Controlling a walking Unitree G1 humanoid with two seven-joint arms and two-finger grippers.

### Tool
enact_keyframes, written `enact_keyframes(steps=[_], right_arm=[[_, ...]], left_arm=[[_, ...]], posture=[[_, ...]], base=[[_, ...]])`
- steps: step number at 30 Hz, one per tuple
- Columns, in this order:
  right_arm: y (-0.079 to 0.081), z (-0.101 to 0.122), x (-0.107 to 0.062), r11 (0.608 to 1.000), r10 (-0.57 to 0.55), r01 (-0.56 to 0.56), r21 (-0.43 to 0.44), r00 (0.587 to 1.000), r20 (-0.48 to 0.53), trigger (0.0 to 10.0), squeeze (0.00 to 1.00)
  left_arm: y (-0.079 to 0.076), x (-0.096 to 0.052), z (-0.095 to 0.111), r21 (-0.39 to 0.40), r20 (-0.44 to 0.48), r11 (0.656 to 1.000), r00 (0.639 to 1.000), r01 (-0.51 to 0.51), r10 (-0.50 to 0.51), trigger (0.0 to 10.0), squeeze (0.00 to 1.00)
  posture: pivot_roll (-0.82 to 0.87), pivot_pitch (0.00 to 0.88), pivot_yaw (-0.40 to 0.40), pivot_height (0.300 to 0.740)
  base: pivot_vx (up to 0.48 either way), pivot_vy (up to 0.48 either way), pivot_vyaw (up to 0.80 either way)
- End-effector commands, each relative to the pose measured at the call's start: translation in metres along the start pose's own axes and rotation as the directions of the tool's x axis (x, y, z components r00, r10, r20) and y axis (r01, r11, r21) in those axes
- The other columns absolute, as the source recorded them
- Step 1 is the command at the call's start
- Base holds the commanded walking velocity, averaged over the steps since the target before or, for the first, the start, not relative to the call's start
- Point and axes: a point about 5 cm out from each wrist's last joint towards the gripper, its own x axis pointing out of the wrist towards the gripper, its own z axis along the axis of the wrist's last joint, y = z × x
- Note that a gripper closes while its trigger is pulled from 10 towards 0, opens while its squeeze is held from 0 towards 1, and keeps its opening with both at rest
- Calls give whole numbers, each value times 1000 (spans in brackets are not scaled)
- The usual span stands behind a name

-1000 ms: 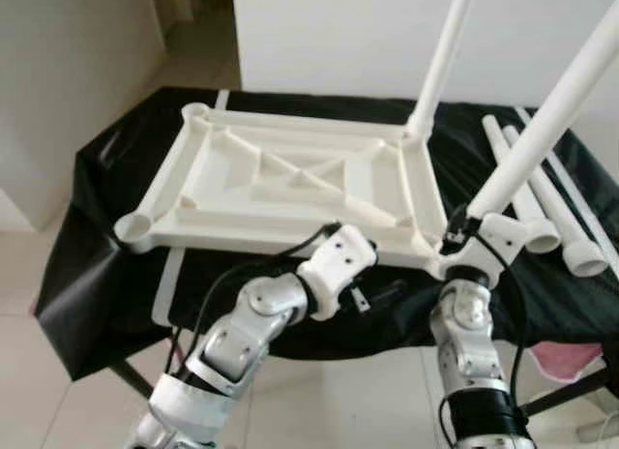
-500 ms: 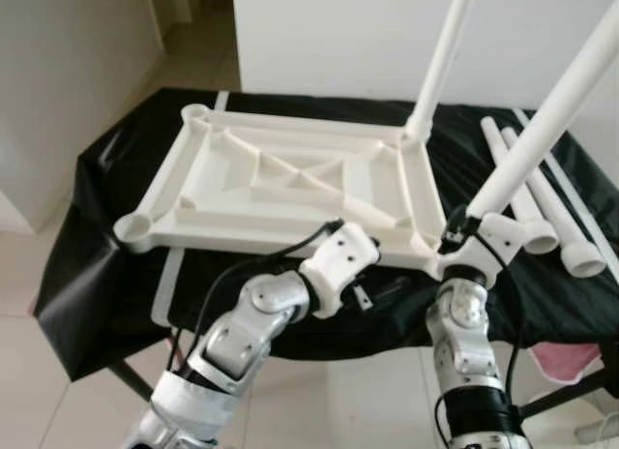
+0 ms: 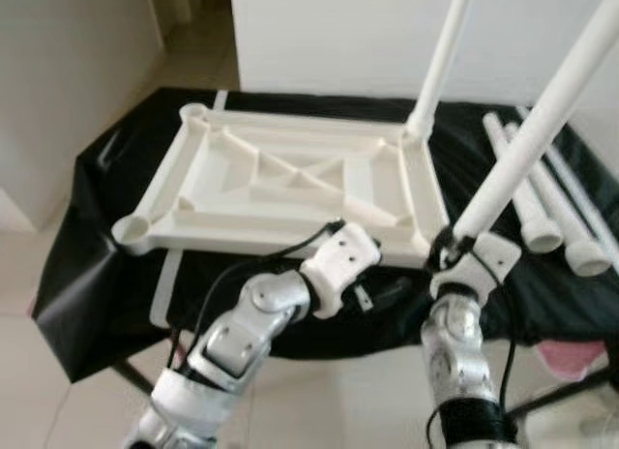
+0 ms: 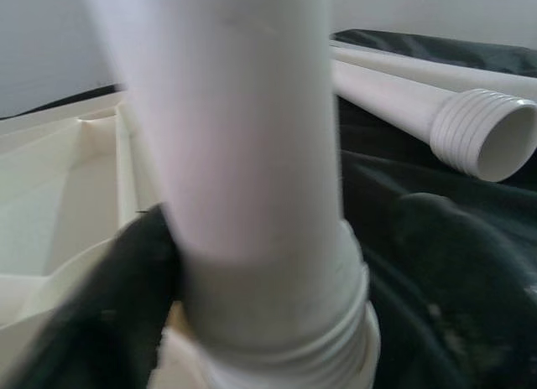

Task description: Building children table

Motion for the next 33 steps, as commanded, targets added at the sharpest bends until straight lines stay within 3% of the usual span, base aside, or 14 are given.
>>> enact_keyframes(steps=[1, 5, 6, 7, 17, 18, 21, 26, 33], right_arm=[[-8, 0, 1, 1000, -6, 6, 2, 1000, 5, 10000, 1000], [-12, 4, 4, 999, 31, -31, -10, 999, 24, 10000, 1000], [-14, 6, 6, 998, 56, -56, -18, 998, 30, 10000, 882], [-16, 7, 7, 996, 83, -82, -26, 996, 37, 10000, 0], [-29, 20, 15, 941, 336, -332, -70, 941, 49, 10000, 0], [-31, 24, 16, 909, 412, -407, -94, 910, 40, 10000, 0], [-32, 24, 16, 899, 431, -425, -100, 902, 36, 10000, 0], [-35, 27, 22, 817, 564, -560, -138, 825, -12, 10000, 0], [-39, 29, 31, 752, 641, -640, -160, 766, -55, 10000, 0]], left_arm=[[-6, 3, -1, -5, -12, 997, 997, 71, -71, 10000, 0], [-6, 3, 0, -4, -12, 997, 997, 72, -72, 10000, 0], [-6, 3, 0, -4, -12, 997, 997, 72, -72, 10000, 0], [-6, 3, 0, -4, -12, 997, 997, 72, -72, 10000, 0], [-7, 3, -6, 23, -49, 996, 995, 84, -83, 10000, 0], [-8, 4, -10, 46, -70, 995, 994, 86, -83, 10000, 0], [-9, 5, -11, 53, -76, 995, 994, 86, -81, 10000, 0], [-11, 8, -12, 70, -82, 994, 993, 88, -82, 10000, 0], [-12, 10, -11, 79, -82, 993, 993, 89, -83, 10000, 0]], posture=[[-62, 60, -19, 740], [-63, 60, -20, 740], [-63, 60, -20, 740], [-65, 61, -17, 740], [-73, 54, -10, 740], [-77, 51, -8, 740], [-77, 51, -8, 740], [-84, 41, 0, 740], [-83, 34, 3, 740]], base=[[0, 0, 0], [0, 0, 0], [0, 0, 0], [0, 0, 0], [0, 0, 0], [0, 0, 0], [0, 0, 0], [0, 0, 0], [0, 0, 0]])
